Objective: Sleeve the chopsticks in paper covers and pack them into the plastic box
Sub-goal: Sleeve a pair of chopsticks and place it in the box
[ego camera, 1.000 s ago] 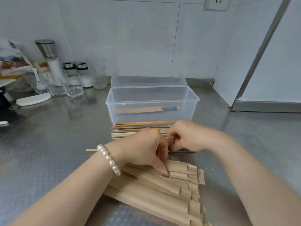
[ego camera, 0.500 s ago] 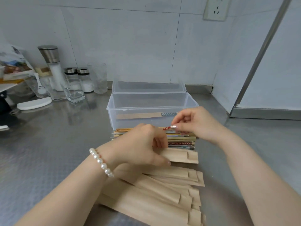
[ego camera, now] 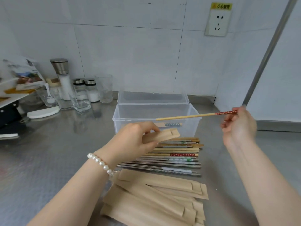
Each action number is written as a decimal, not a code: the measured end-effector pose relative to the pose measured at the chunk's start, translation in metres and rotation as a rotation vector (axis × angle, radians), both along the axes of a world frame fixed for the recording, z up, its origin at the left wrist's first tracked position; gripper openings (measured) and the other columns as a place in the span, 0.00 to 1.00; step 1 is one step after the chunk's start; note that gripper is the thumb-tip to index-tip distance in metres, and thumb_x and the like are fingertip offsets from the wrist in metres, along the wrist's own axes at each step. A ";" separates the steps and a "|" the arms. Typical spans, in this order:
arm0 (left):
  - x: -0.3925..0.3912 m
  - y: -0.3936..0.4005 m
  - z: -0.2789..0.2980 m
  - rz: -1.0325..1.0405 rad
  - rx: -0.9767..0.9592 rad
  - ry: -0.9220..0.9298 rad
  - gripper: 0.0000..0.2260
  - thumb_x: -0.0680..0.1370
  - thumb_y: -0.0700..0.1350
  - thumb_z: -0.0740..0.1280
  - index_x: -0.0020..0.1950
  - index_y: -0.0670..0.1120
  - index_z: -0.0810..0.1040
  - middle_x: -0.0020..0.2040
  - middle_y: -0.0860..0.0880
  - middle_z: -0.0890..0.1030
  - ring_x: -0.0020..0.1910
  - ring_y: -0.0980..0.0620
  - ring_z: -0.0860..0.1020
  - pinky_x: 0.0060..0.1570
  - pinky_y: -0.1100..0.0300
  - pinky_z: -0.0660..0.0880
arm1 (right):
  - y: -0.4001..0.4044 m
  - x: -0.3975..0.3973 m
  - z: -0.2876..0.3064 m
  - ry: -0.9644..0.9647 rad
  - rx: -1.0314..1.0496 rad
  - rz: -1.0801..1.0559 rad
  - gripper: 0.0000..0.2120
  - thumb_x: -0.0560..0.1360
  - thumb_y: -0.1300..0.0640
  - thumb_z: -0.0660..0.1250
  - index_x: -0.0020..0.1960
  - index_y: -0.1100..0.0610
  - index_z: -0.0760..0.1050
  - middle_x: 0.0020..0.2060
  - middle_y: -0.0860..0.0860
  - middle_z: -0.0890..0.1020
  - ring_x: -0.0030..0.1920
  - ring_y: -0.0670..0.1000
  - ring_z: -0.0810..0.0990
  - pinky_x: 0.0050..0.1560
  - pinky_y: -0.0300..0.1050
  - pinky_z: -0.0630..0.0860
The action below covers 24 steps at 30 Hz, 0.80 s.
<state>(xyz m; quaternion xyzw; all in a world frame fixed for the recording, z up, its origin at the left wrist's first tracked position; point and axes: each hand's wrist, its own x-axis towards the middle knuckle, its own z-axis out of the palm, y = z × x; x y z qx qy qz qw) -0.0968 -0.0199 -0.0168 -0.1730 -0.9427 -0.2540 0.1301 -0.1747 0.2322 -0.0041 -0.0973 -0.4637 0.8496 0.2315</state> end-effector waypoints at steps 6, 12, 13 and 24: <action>-0.003 -0.006 -0.002 0.048 0.006 0.021 0.13 0.72 0.50 0.68 0.56 0.55 0.74 0.46 0.54 0.78 0.35 0.60 0.72 0.39 0.60 0.70 | 0.015 -0.006 0.001 0.015 -0.021 -0.111 0.17 0.81 0.52 0.52 0.35 0.54 0.64 0.15 0.43 0.65 0.18 0.43 0.62 0.22 0.36 0.57; -0.003 -0.005 -0.002 0.035 0.006 0.048 0.13 0.72 0.50 0.69 0.56 0.55 0.74 0.44 0.55 0.78 0.34 0.59 0.72 0.39 0.60 0.70 | 0.024 -0.008 0.002 0.034 -0.007 -0.226 0.18 0.81 0.51 0.52 0.34 0.55 0.64 0.15 0.43 0.64 0.20 0.45 0.61 0.23 0.36 0.58; -0.004 -0.005 -0.003 0.034 0.003 0.049 0.13 0.72 0.50 0.68 0.56 0.55 0.74 0.44 0.55 0.77 0.34 0.59 0.72 0.38 0.60 0.70 | 0.025 -0.008 0.002 0.043 0.000 -0.239 0.18 0.81 0.51 0.53 0.34 0.55 0.64 0.15 0.44 0.64 0.20 0.45 0.62 0.22 0.36 0.58; -0.004 -0.002 -0.006 -0.003 0.003 0.118 0.13 0.72 0.51 0.70 0.55 0.55 0.75 0.39 0.56 0.77 0.30 0.59 0.71 0.35 0.60 0.70 | 0.007 -0.006 -0.001 0.001 0.134 0.070 0.15 0.80 0.55 0.57 0.35 0.56 0.69 0.16 0.45 0.66 0.18 0.44 0.62 0.24 0.37 0.56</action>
